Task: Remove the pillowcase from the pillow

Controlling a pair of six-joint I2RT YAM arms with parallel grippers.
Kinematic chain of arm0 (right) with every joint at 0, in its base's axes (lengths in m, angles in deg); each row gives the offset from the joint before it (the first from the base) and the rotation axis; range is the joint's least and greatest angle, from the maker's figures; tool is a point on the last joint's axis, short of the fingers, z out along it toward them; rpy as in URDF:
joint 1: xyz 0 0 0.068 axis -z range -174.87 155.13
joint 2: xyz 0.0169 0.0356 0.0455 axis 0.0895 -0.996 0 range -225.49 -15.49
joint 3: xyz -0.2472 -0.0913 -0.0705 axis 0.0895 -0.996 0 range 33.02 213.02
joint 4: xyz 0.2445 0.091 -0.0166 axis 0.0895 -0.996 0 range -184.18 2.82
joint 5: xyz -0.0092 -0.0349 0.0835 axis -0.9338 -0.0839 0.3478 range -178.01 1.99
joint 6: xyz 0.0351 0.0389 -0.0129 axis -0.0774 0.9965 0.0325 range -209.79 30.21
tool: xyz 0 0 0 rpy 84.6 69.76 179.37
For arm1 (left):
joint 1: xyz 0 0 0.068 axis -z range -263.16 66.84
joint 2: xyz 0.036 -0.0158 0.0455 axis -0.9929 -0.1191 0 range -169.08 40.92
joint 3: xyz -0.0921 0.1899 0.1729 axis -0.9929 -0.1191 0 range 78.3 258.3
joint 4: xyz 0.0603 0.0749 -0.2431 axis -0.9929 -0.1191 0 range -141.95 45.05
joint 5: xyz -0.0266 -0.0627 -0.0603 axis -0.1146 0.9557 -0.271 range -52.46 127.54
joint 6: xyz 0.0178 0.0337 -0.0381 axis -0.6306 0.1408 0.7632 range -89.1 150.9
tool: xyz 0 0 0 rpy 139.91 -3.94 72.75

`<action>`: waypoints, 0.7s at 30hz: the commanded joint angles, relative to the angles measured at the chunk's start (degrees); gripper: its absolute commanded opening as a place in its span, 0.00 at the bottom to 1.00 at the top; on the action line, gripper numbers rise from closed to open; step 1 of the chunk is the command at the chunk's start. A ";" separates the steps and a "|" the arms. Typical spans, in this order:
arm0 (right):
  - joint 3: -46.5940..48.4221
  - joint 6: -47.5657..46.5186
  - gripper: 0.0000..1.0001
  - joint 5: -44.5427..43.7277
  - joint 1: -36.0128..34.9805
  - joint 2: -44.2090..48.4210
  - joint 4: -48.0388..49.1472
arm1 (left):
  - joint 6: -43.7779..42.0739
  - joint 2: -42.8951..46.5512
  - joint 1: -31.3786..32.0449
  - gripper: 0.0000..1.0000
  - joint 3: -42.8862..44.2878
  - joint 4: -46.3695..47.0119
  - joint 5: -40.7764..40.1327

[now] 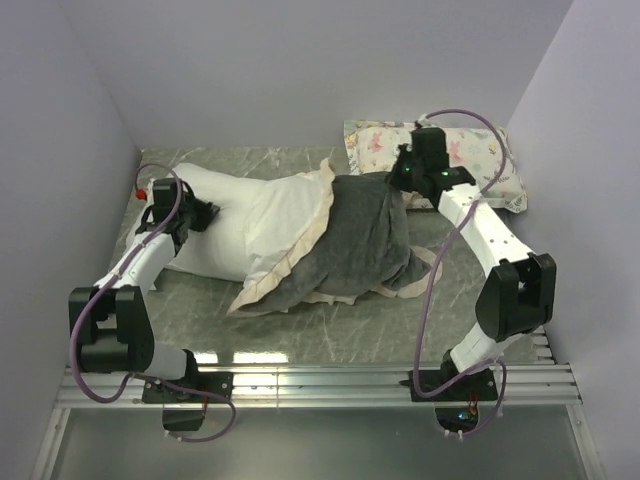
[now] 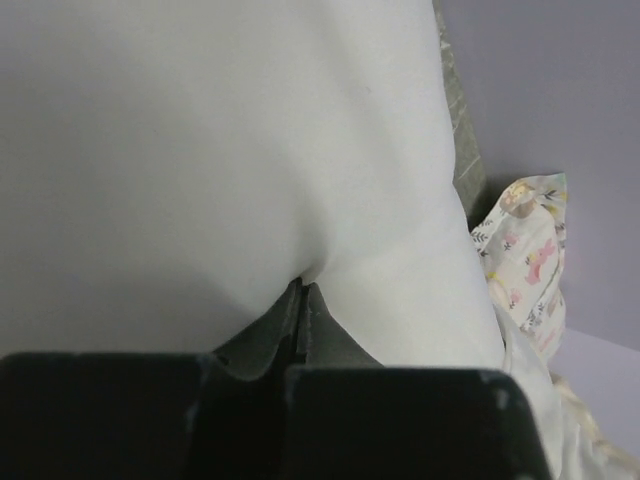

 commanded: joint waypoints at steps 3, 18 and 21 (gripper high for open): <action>2.72 4.43 0.00 -2.68 14.20 6.78 -1.15 | -2.97 2.71 -7.47 0.00 -7.63 -6.04 -2.10; -4.93 -0.47 0.00 0.50 7.22 15.14 0.97 | -12.28 10.10 -4.51 0.21 -1.85 -8.50 1.60; -7.30 -1.88 0.11 -1.96 2.55 15.23 1.66 | -16.32 12.20 0.48 0.60 3.24 -12.27 -1.28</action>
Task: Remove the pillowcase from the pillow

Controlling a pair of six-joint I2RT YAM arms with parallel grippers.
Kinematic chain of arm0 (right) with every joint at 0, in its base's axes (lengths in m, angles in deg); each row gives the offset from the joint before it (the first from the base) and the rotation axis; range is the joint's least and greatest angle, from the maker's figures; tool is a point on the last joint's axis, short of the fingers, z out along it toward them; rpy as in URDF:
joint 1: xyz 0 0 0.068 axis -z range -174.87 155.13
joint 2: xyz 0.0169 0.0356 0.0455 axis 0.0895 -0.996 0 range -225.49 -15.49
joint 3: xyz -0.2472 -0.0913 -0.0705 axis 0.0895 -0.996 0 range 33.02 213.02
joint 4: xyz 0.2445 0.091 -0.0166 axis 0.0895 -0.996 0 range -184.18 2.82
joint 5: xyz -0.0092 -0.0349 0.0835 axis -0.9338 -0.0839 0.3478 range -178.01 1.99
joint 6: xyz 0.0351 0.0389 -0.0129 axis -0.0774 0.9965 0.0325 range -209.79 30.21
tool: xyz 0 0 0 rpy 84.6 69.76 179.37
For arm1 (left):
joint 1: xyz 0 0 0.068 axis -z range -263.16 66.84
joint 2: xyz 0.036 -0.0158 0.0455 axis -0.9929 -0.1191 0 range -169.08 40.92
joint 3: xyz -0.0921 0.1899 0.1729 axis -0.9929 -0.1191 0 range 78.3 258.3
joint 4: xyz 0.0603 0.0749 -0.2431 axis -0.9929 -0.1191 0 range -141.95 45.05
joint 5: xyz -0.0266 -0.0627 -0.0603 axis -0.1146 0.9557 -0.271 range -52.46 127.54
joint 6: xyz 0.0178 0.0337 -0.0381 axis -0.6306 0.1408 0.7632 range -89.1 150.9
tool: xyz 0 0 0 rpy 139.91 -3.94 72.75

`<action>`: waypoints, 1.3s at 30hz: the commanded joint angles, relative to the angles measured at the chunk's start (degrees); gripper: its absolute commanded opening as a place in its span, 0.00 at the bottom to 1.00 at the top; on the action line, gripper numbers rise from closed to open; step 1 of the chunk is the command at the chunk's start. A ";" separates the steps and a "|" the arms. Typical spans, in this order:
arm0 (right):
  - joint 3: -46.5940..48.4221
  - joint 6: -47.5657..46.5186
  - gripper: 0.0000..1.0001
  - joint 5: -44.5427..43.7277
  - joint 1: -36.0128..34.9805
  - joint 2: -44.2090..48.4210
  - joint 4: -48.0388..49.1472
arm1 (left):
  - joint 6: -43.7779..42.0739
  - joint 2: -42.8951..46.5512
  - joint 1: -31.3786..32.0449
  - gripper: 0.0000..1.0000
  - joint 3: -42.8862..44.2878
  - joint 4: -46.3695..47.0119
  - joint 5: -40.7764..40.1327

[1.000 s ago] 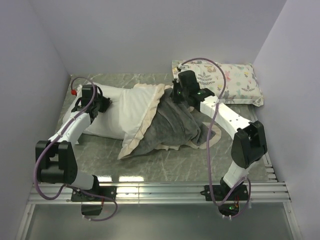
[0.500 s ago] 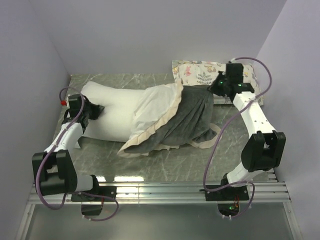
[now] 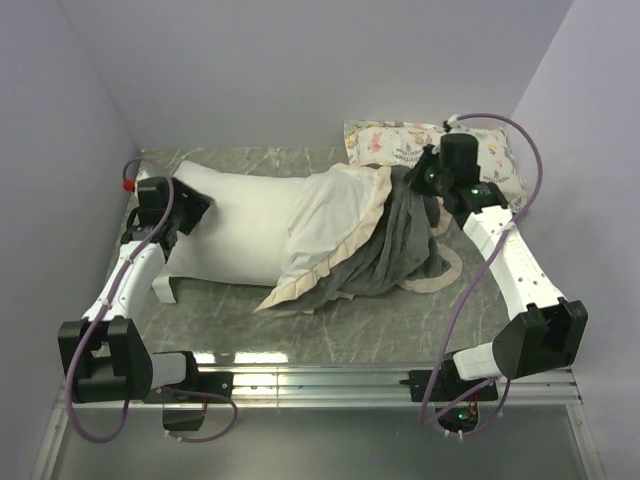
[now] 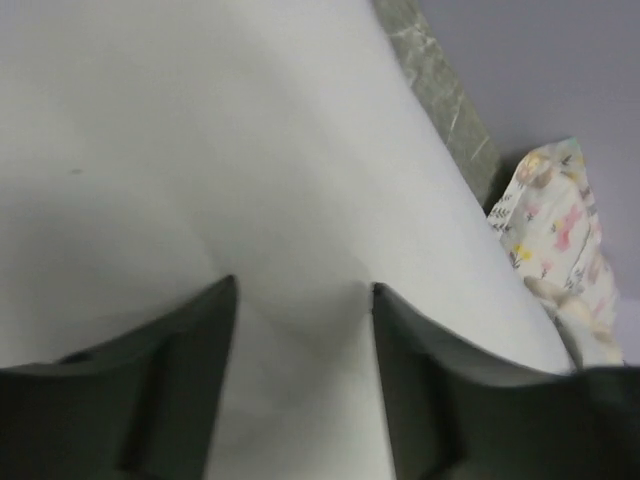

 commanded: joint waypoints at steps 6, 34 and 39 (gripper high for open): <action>-3.55 -5.81 0.61 -4.94 -7.37 2.09 3.81 | -6.59 8.44 12.84 0.91 8.22 -15.79 -11.01; -22.62 -1.51 0.83 -11.07 -31.27 13.26 8.98 | 2.47 -10.00 25.08 0.00 -0.13 1.16 -7.59; -20.70 -0.01 0.84 -16.70 -34.62 4.22 8.56 | 2.38 -7.10 25.26 0.00 0.83 0.02 -8.11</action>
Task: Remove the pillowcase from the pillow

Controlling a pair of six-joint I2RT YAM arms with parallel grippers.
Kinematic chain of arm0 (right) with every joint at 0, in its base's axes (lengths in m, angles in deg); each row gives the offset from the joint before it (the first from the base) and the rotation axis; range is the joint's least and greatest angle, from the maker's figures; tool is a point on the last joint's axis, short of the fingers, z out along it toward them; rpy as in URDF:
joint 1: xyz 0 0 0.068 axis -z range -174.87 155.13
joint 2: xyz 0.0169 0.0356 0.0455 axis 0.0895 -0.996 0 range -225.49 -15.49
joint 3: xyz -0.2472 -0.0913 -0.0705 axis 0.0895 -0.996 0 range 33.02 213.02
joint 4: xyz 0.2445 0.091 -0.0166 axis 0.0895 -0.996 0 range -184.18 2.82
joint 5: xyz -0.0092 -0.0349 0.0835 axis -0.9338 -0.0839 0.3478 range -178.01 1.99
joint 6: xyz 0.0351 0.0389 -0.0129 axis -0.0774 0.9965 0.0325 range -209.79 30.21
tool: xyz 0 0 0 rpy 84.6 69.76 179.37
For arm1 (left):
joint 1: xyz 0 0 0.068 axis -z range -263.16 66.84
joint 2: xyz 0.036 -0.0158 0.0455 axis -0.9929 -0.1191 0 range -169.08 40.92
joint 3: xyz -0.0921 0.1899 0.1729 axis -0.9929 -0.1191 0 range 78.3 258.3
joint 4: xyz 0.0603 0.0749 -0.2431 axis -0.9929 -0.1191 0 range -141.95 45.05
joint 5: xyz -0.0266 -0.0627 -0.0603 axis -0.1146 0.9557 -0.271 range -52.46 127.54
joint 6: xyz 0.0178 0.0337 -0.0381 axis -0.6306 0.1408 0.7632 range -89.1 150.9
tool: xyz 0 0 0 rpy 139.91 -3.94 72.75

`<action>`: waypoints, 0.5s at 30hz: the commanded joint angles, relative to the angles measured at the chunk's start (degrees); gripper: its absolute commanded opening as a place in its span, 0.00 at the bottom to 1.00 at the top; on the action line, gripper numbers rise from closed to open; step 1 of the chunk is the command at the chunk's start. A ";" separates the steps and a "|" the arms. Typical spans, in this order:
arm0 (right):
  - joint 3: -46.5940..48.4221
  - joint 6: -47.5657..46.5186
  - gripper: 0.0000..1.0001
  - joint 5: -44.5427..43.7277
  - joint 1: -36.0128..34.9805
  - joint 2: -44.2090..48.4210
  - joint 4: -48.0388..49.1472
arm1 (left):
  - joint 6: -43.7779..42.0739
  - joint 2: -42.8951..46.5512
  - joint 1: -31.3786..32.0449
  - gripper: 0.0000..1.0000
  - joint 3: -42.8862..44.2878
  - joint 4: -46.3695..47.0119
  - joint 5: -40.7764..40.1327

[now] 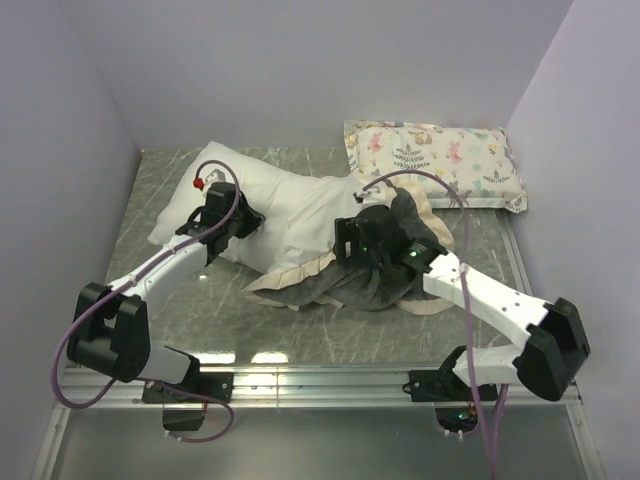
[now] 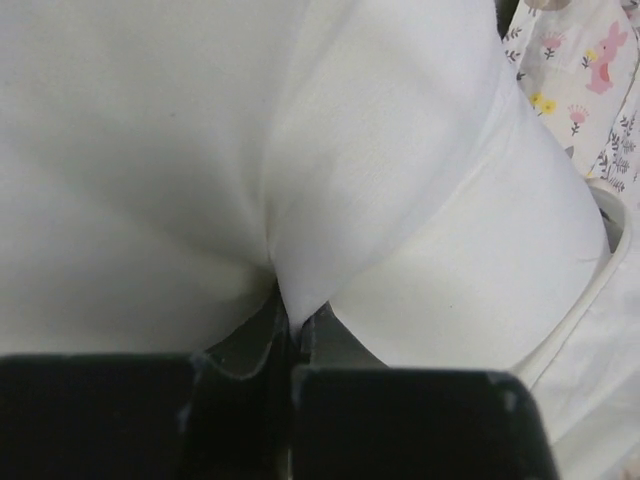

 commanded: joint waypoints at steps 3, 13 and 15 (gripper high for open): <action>1.06 3.23 0.73 -9.02 -1.36 -6.76 -0.70 | -1.12 3.88 0.49 0.00 0.66 -6.41 -0.73; -1.67 0.77 0.00 -11.41 8.56 3.96 -4.31 | -5.16 14.17 -12.59 0.00 10.41 -13.62 1.09; -2.02 0.68 0.00 -10.44 13.12 4.93 -4.23 | -5.69 15.31 -16.64 0.01 12.79 -14.59 2.94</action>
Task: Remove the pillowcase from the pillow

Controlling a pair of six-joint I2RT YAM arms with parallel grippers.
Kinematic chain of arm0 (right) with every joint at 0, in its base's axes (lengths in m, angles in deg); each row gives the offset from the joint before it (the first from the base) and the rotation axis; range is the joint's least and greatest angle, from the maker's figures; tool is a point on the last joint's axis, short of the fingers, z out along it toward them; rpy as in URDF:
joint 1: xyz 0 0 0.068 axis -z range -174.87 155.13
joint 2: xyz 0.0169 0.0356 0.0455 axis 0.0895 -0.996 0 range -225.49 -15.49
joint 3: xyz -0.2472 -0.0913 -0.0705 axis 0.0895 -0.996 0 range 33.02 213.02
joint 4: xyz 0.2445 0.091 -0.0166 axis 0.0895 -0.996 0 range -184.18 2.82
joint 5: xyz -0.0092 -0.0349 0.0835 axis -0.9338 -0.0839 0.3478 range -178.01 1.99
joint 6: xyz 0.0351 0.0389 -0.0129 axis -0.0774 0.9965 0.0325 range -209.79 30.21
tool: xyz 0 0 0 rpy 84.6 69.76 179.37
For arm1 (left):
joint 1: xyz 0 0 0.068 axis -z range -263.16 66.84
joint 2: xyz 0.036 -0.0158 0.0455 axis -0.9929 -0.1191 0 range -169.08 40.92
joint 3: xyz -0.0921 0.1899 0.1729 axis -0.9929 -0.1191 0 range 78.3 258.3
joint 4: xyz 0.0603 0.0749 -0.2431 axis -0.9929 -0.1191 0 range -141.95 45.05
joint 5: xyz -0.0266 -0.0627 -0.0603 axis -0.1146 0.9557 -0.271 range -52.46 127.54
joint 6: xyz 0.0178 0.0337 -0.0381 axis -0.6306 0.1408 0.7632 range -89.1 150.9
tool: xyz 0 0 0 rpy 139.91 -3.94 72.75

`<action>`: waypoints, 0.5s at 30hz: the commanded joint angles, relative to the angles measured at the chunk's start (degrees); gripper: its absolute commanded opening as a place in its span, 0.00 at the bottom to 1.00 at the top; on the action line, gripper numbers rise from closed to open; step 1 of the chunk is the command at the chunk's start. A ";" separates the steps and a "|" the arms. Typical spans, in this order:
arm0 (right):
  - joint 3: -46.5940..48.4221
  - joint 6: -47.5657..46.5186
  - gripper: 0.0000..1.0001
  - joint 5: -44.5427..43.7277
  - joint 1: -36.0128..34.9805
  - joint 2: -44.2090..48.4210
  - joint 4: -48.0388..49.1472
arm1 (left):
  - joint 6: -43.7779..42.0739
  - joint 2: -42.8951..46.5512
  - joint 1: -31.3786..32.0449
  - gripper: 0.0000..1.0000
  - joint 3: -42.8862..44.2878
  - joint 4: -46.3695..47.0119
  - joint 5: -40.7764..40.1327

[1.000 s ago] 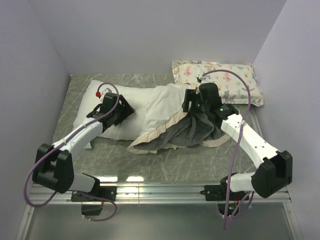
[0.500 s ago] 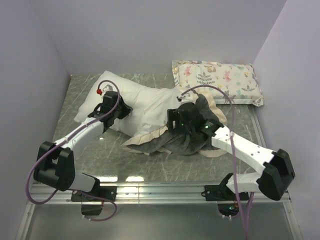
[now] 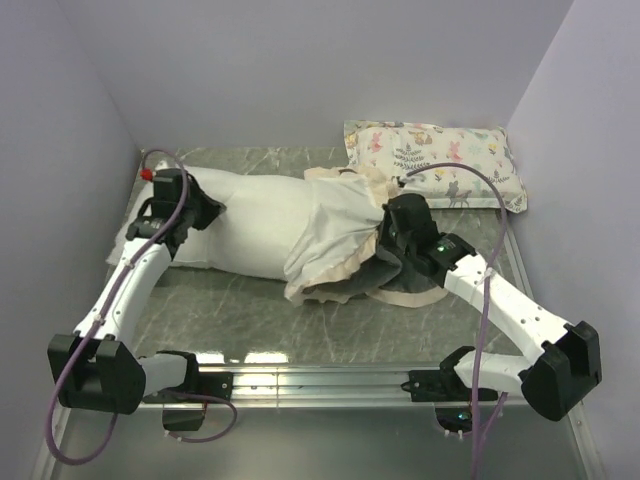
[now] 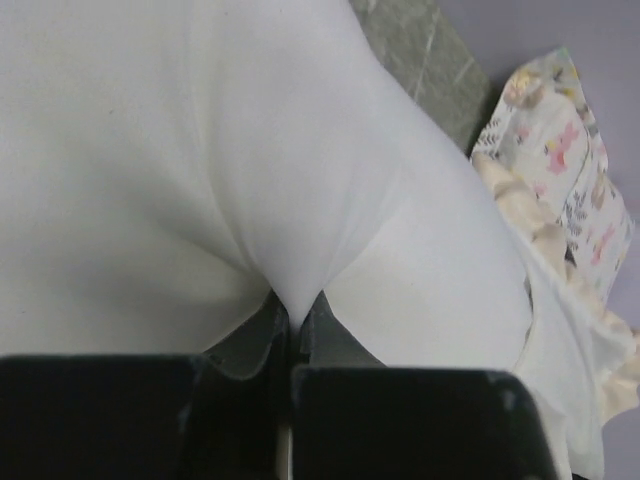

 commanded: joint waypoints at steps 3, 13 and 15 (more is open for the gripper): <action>-1.59 -2.01 0.00 -0.94 10.05 2.97 -2.38 | -2.48 5.24 -8.42 0.00 8.10 0.62 0.44; 2.80 -1.84 0.00 2.31 23.31 3.67 -3.79 | -2.83 4.81 -11.14 0.00 9.68 -1.05 -1.05; 3.42 -1.66 0.00 4.84 26.31 4.02 -4.06 | -3.01 4.98 -11.76 0.00 9.42 -1.32 -1.40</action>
